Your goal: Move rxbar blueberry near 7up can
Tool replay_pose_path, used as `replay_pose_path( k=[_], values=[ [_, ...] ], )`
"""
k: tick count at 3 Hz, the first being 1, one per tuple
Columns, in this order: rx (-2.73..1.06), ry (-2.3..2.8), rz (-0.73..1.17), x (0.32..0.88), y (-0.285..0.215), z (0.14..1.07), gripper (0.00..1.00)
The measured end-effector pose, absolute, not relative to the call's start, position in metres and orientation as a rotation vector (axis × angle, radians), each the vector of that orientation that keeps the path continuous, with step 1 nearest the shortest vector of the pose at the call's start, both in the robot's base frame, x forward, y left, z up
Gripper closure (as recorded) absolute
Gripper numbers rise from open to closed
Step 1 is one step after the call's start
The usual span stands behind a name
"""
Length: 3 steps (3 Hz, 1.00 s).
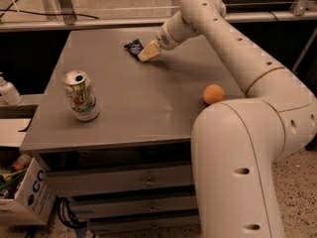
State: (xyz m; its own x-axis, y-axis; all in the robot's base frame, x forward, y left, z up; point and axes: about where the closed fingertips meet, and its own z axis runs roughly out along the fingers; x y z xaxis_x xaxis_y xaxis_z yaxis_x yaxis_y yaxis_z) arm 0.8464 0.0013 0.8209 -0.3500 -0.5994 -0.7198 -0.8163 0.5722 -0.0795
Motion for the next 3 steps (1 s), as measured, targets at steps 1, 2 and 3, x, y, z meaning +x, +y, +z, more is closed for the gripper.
replay_pose_path(
  k=[1,2,3],
  values=[
    [-1.126,2.078,0.382,0.846,0.001,0.823,1.00],
    [-1.115,2.031,0.426,0.830,-0.005,0.841,1.00],
    [-1.100,1.945,0.470,0.803,-0.012,0.870,1.00]
  ],
)
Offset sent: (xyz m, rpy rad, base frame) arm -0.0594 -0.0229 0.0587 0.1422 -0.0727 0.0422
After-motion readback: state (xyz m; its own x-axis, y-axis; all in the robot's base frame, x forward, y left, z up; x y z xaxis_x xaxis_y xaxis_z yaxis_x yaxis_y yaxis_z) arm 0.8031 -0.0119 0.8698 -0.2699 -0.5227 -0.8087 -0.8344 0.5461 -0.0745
